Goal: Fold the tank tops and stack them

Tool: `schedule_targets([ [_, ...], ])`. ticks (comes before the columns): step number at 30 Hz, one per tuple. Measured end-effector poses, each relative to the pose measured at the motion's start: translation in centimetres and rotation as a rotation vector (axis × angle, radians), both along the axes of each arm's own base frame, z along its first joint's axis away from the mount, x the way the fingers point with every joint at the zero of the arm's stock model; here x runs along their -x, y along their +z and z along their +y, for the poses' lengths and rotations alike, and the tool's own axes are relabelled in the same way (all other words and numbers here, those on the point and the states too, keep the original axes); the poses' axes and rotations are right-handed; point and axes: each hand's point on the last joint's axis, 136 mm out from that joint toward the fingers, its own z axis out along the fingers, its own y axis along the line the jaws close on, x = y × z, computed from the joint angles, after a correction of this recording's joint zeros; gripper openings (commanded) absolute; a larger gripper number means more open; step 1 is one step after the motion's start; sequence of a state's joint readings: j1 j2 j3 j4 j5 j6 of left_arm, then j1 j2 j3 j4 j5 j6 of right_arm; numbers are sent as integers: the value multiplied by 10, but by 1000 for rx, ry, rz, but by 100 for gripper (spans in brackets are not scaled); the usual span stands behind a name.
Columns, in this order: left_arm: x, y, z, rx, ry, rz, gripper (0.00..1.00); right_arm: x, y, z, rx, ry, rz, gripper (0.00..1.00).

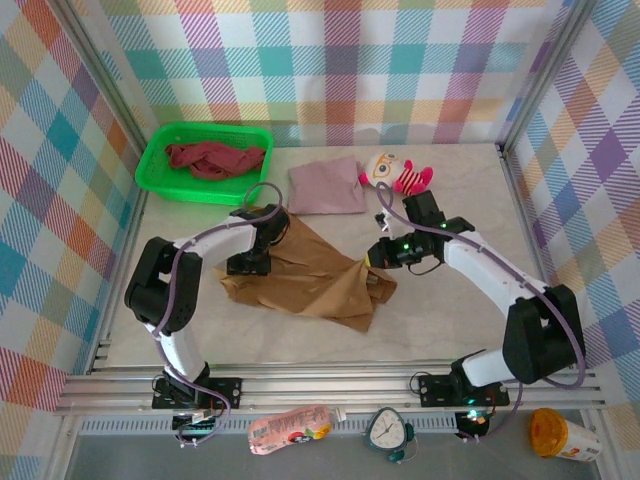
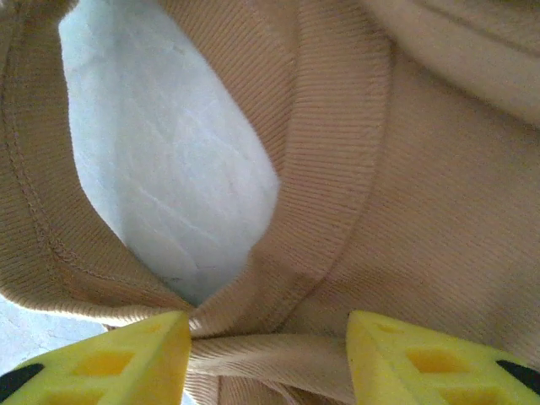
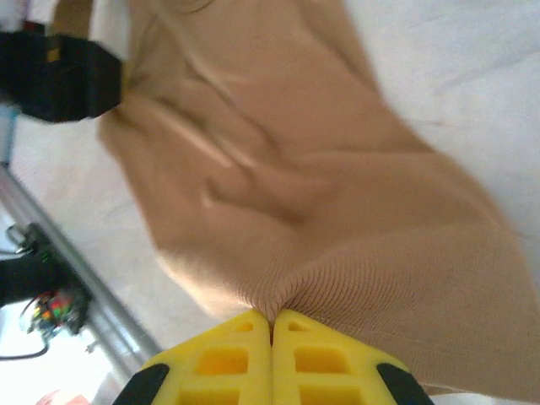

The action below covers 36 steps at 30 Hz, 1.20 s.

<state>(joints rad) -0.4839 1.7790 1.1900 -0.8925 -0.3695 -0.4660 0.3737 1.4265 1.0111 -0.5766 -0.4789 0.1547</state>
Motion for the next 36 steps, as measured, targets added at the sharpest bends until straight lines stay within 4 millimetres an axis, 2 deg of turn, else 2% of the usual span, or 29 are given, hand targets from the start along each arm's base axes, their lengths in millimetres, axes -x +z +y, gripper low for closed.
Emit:
schedule_targets([
  [3, 6, 14, -20, 54, -12, -40, 57, -13, -2, -7, 27, -31, -34, 0],
  [5, 16, 27, -45, 104, -47, -69, 58, -23, 0, -8, 31, -39, -52, 0],
  [7, 30, 39, -80, 170, -108, -91, 59, -33, -2, -4, 27, -38, -59, 1],
  [9, 45, 44, -113, 227, -163, -98, 59, -37, -12, -1, 23, -31, -29, 8],
  [11, 62, 44, -144, 289, -216, -90, 60, -37, -25, 1, 26, -22, 18, 14],
  [13, 81, 42, -173, 345, -267, -64, 61, -35, -38, -2, 40, -24, 62, 25],
  [17, 102, 40, -232, 430, -359, -25, 61, -34, -40, -15, 52, -52, 90, 37],
  [20, 114, 30, -275, 491, -418, 5, 61, -30, -39, -38, 71, -126, 106, 41],
  [23, 127, 15, -298, 511, -454, 53, 59, -15, -38, -58, 88, -199, 119, 42],
  [25, 134, 6, -305, 509, -467, 80, 58, -1, -42, -65, 91, -228, 137, 41],
  [31, 141, -14, -306, 477, -468, 125, 55, 40, -76, -72, 105, -269, 273, 42],
  [33, 140, -16, -307, 473, -461, 125, 53, 46, -82, -73, 106, -279, 300, 42],
  [36, 137, -19, -306, 447, -443, 117, 48, 43, -81, -71, 93, -285, 294, 41],
])
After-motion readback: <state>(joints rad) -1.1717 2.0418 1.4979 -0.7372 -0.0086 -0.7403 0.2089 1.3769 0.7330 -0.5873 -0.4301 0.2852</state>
